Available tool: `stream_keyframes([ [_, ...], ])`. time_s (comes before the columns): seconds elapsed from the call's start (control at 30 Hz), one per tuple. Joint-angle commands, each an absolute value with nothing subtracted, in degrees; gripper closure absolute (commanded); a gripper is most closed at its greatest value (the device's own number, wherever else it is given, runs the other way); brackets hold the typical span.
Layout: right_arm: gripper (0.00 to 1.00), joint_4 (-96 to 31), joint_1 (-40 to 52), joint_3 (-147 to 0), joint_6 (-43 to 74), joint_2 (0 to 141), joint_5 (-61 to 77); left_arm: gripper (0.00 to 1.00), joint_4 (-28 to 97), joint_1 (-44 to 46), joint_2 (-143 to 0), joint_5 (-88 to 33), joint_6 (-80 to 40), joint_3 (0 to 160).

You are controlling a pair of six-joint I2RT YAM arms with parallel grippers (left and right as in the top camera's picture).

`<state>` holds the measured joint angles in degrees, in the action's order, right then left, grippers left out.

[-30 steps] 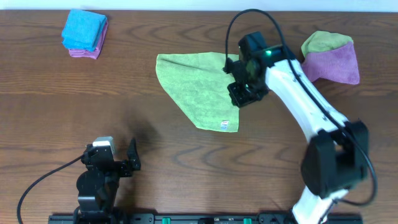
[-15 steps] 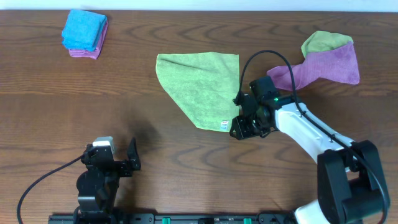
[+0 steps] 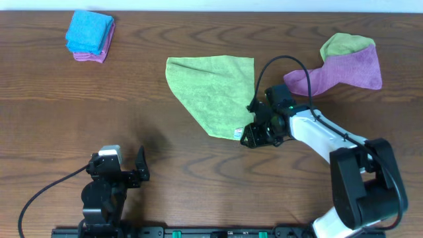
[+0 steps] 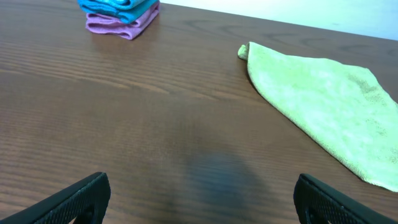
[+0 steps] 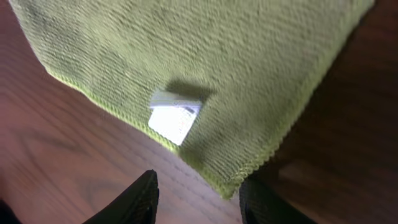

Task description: Fold the cloth

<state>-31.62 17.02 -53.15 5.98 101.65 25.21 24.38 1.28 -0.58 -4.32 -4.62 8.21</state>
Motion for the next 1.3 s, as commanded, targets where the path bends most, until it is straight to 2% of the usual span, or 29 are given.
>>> stream_keyframes([
  [0.0,0.58,-30.65,16.49,-52.42,7.81,104.22,21.58,0.05,24.71,1.15,-0.25,-4.51,-4.25,7.14],
  [0.07,0.62,-30.11,16.34,-52.45,8.36,104.22,20.4,0.05,24.71,1.15,-0.25,-4.49,-4.25,7.14],
  [0.13,0.72,-29.71,16.14,-52.47,8.58,104.25,20.34,0.05,24.71,1.15,-0.25,-4.51,-4.25,7.14],
  [0.17,0.82,-29.58,16.14,-52.47,8.58,104.27,20.32,0.05,24.71,1.15,-0.25,-4.51,-4.25,7.14],
  [0.2,0.98,-29.56,16.14,-52.47,9.04,104.27,19.75,0.05,24.71,1.15,-0.25,-4.51,-4.25,7.14],
  [0.4,0.99,-32.8,15.9,-58.89,9.69,103.63,19.03,0.04,24.73,1.15,-0.25,-4.49,-4.25,7.14],
  [0.47,0.99,-36.51,15.64,-66.15,8.25,103.0,17.26,0.05,24.71,1.15,-0.25,-4.51,-4.25,7.14],
  [0.63,0.99,-51.03,13.06,-98.56,-1.89,102.98,0.99,0.05,24.71,1.15,-0.25,-4.51,-4.25,7.14],
  [0.8,0.99,-51.44,12.34,-115.72,-5.32,102.98,4.29,0.04,24.73,1.15,-0.25,-4.51,-4.25,7.14],
  [0.97,0.99,-51.18,17.74,-118.39,-5.63,103.81,20.69,0.05,24.73,1.15,-0.25,-4.51,-4.25,7.14],
  [1.2,0.98,-74.39,31.83,-118.39,-21.12,118.48,22.81,0.04,24.73,1.15,-0.25,-4.49,-4.25,7.14],
  [1.23,0.74,-76.09,32.49,-118.39,-21.06,120.16,22.74,0.05,24.71,1.15,-0.25,-4.51,-4.25,7.14],
  [1.27,0.24,-77.36,32.71,-118.39,-21.06,121.58,22.72,0.05,24.71,1.15,-0.25,-4.51,-4.25,7.14],
])
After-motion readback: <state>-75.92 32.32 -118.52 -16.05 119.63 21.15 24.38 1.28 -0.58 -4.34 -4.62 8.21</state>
